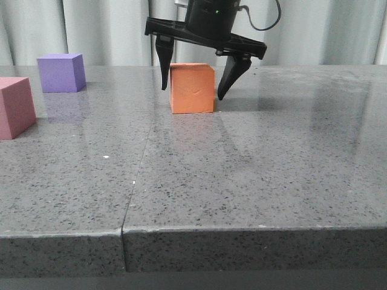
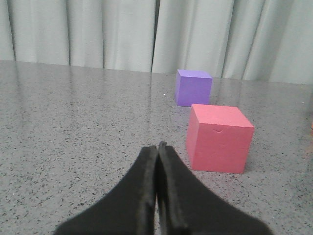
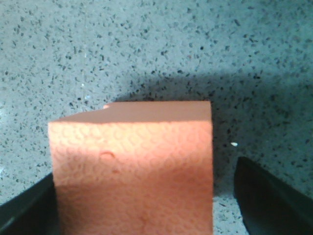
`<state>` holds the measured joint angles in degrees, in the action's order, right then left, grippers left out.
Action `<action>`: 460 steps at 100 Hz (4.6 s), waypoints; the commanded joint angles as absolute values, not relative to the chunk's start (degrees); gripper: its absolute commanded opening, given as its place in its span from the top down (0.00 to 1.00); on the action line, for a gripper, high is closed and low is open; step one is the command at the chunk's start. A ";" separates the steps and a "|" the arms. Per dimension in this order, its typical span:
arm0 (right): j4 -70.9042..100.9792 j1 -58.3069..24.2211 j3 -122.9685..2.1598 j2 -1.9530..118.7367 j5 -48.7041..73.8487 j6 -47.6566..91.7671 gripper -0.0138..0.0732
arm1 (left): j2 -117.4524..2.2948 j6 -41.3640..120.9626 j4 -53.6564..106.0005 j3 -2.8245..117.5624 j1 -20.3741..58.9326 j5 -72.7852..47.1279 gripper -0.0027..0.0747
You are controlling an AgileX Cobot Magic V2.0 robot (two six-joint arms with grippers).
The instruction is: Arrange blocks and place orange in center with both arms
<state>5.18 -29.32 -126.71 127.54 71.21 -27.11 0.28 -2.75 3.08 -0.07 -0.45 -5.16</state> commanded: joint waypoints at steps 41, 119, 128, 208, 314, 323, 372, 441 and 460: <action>5.51 -29.08 -128.51 114.48 76.43 -23.18 0.21 | 1.92 -2.96 3.01 -2.34 -0.52 -0.51 0.99; 2.12 -19.30 -119.22 102.12 76.48 -18.35 0.92 | 1.92 -2.96 3.01 -2.34 -0.52 -0.51 0.99; 1.64 -16.71 -114.67 99.51 76.42 -18.35 0.92 | 1.92 -2.96 3.01 -2.34 -0.52 -0.51 0.99; -1.47 -6.99 -68.38 65.12 46.04 -12.98 0.92 | 1.92 -2.96 3.01 -2.34 -0.52 -0.51 0.99; -2.94 -6.99 -21.74 2.45 23.24 -12.98 0.92 | 1.92 -2.96 3.01 -2.34 -0.52 -0.51 0.99; -2.89 -6.99 -21.74 1.96 23.31 -12.98 0.92 | 1.92 -2.96 3.01 -2.34 -0.52 -0.40 0.99; -2.89 -6.99 -21.74 1.96 23.26 -12.98 0.92 | -4.92 -2.96 2.91 12.22 -0.52 -6.78 0.99; -2.89 -6.99 -21.74 1.96 23.26 -12.98 0.92 | -42.89 -2.96 3.13 47.52 -0.52 -35.28 0.76; -2.89 -6.99 -21.74 1.96 23.26 -12.98 0.92 | -46.63 -2.96 3.13 52.23 -0.52 -33.87 0.16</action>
<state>-2.05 -7.27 -20.41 1.26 27.71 -13.47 -45.56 -2.75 2.68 48.50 -0.45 -38.53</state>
